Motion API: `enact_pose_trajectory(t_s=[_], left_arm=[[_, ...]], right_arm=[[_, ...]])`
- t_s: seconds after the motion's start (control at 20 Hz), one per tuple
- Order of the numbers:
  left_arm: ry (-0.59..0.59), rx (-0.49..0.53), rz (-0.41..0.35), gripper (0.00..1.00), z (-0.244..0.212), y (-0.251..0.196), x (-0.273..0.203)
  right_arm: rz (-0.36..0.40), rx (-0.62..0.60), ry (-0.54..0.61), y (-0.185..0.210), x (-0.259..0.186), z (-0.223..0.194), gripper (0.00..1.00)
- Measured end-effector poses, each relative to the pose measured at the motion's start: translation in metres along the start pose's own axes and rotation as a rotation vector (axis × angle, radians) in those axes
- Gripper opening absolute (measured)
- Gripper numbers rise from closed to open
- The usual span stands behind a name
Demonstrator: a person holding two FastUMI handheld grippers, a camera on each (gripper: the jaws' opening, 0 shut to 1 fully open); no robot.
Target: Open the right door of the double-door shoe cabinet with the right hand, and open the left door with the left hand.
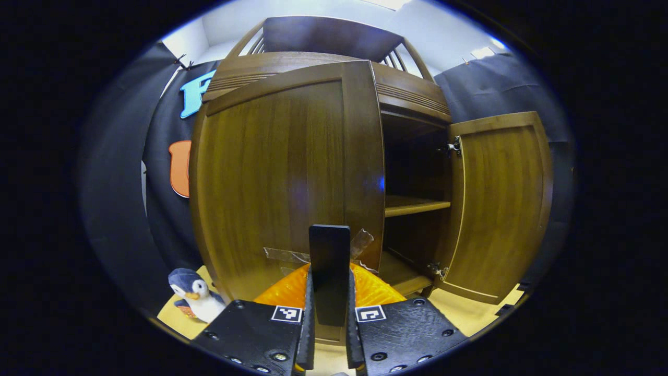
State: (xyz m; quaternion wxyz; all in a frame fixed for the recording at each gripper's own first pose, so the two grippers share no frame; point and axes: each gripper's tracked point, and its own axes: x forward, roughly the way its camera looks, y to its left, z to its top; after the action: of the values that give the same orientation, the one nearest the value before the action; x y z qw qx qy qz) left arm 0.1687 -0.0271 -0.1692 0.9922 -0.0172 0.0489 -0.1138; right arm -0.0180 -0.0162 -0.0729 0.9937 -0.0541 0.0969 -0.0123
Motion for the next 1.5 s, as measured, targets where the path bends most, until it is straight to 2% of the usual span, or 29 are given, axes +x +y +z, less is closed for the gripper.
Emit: enact_pose_trajectory(t_s=[0.7,0.95,1.0,1.05,1.1,1.35,1.45,1.5], left_arm=[[0.028,-0.005,0.160,0.22,-0.005,0.049,-0.077],[0.027,-0.035,0.168,0.22,-0.005,0.067,-0.093],[0.028,-0.018,0.174,0.22,-0.005,0.071,-0.095],[0.028,0.004,0.187,0.30,-0.004,0.075,-0.099],[0.027,0.017,0.203,0.22,-0.005,0.080,-0.102],[0.036,-0.017,0.304,0.17,-0.015,0.120,-0.107],[0.034,-0.007,0.329,0.02,-0.011,0.135,-0.122],[0.034,-0.014,0.323,0.08,-0.010,0.142,-0.124]], right_arm=[[0.055,0.032,-0.001,0.006,-0.002,-0.005,1.00],[0.110,0.027,0.008,0.020,0.010,-0.004,1.00],[0.127,0.027,0.010,0.024,0.013,-0.005,1.00],[0.137,0.027,0.009,0.028,0.014,-0.004,1.00],[0.147,0.024,0.005,0.032,0.016,-0.004,1.00],[0.180,0.010,0.036,0.037,0.027,-0.012,1.00],[0.187,0.012,0.037,0.038,0.032,-0.011,1.00],[0.192,0.012,0.037,0.039,0.034,-0.011,1.00]])
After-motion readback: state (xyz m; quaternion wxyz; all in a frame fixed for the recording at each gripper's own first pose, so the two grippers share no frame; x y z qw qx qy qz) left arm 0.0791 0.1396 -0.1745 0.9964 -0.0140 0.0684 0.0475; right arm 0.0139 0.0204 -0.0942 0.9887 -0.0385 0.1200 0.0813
